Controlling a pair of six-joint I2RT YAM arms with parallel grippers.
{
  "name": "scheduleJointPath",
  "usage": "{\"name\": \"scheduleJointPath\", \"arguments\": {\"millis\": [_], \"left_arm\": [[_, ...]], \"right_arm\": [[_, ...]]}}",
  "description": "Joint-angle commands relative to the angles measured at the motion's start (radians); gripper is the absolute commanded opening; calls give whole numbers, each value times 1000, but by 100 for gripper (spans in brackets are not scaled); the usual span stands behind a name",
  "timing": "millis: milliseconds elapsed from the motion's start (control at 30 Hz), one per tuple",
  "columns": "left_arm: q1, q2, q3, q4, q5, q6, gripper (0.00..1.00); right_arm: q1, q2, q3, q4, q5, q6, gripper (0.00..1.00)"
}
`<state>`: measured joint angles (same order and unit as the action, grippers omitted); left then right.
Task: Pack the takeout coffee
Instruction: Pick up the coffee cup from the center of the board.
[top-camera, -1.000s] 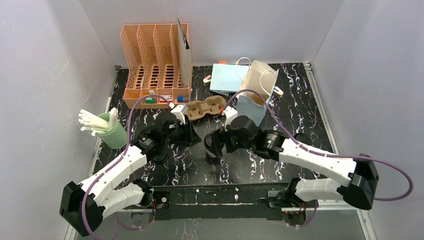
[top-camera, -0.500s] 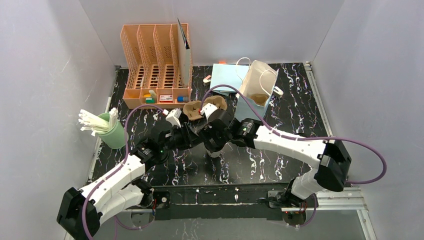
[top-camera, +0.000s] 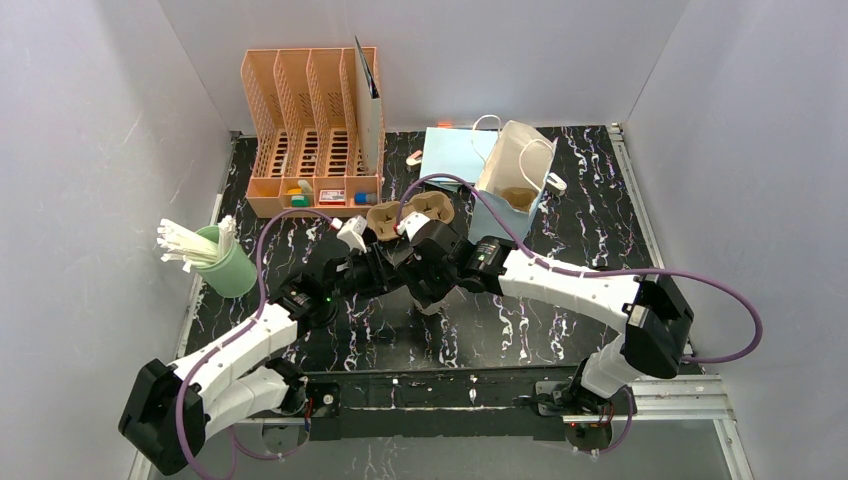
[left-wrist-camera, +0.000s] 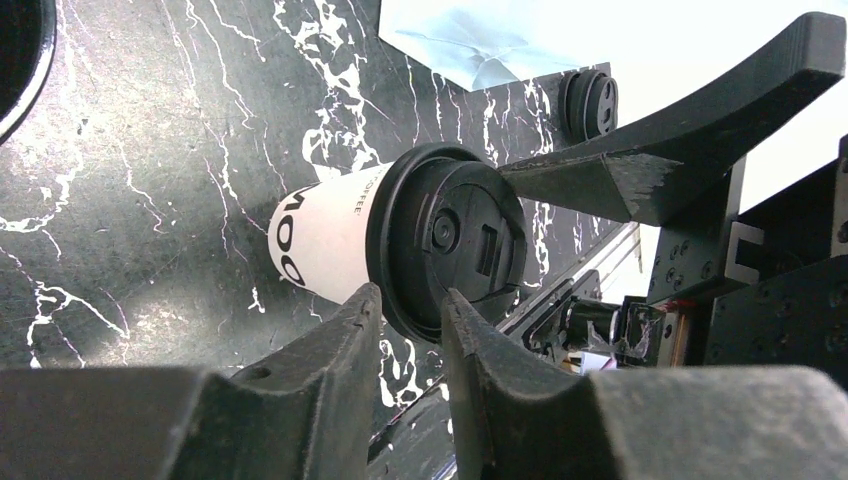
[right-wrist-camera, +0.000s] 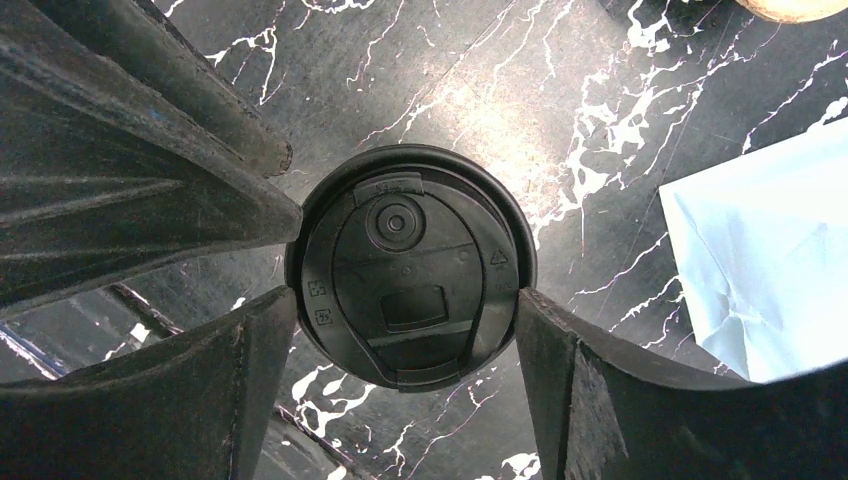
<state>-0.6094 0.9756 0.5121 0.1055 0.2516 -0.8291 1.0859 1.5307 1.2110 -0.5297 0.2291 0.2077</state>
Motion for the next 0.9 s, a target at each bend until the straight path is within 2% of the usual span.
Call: {"name": "scheduleJointPath", "arguments": {"millis": [0,133,500,667,867], "left_arm": [[10,3,-17,14,-2,11,25],[10,19,-21,19,4,17,23],[10,84,-46,69,32,20,23],[10,97,-45,25,2,56,22],[10,112,-52,-2,-12,82,22]], "right_arm": [[-4,-13,41,2,2,5,86],[-4,-15,46,2,4,5,77],[-5,30,40,-30,-2,14,70],[-5,43,10,-39,-18,25,69],[-8,37,-13,-20,-37,36,62]]}}
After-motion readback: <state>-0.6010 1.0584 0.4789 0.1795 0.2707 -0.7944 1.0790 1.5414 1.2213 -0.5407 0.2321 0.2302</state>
